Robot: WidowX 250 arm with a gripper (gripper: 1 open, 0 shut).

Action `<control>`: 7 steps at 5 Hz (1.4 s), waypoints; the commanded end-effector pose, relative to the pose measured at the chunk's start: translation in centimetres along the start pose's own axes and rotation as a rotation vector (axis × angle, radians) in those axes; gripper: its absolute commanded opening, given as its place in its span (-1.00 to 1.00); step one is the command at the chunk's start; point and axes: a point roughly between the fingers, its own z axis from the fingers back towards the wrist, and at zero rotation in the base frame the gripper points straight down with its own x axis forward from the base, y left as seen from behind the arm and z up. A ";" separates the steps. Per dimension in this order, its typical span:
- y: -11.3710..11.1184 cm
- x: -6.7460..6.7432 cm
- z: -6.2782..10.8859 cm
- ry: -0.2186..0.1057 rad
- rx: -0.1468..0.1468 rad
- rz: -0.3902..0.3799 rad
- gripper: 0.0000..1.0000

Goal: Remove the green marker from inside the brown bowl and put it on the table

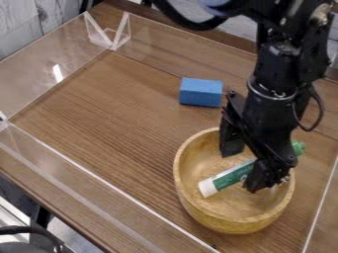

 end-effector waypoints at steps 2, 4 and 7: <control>-0.4 0.9 0.1 -0.090 0.017 -0.057 1.00; -0.4 1.3 -0.6 -0.131 0.027 -0.059 1.00; -0.1 1.9 -0.9 -0.188 0.035 -0.054 1.00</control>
